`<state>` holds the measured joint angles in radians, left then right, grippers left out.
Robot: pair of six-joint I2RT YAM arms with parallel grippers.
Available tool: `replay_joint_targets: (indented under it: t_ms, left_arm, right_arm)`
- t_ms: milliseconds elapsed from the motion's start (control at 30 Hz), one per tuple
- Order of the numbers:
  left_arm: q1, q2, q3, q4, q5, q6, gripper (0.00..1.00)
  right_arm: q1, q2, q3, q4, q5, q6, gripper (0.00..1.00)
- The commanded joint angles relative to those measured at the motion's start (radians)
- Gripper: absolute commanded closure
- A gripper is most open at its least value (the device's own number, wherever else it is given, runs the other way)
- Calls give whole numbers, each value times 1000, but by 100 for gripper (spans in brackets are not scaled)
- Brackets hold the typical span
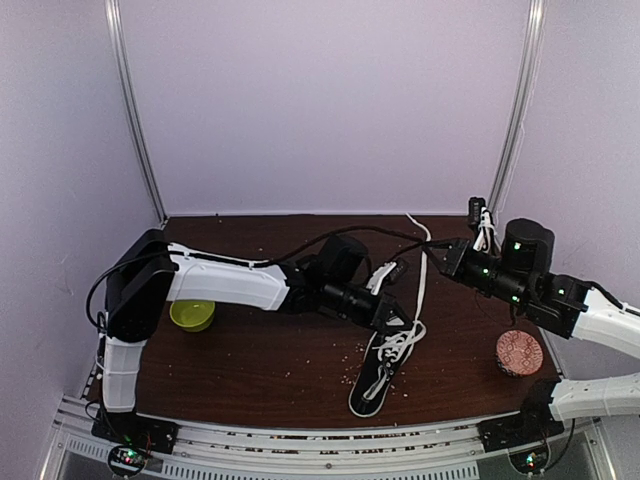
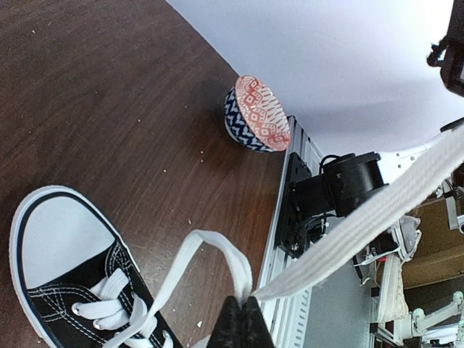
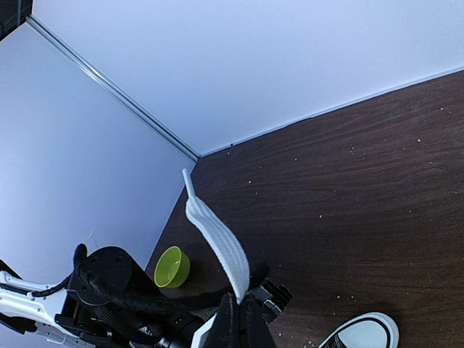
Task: Tie the shoes
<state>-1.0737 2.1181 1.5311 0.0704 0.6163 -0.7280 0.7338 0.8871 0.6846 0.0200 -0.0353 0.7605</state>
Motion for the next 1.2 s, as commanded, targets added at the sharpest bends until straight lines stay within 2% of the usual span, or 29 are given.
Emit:
replay_joint_targets:
  t_ms: [0, 167, 1167]
  left_arm:
    - [-5, -8, -32, 94, 38, -13, 100]
    - [-5, -7, -49, 126, 54, -19, 100]
    - [-15, 42, -14, 168, 133, -11, 82]
  right_arm:
    - [3, -7, -11, 15, 47, 14, 100]
    - [3, -7, -13, 14, 66, 19, 100]
    - [3, 3, -13, 32, 61, 27, 100]
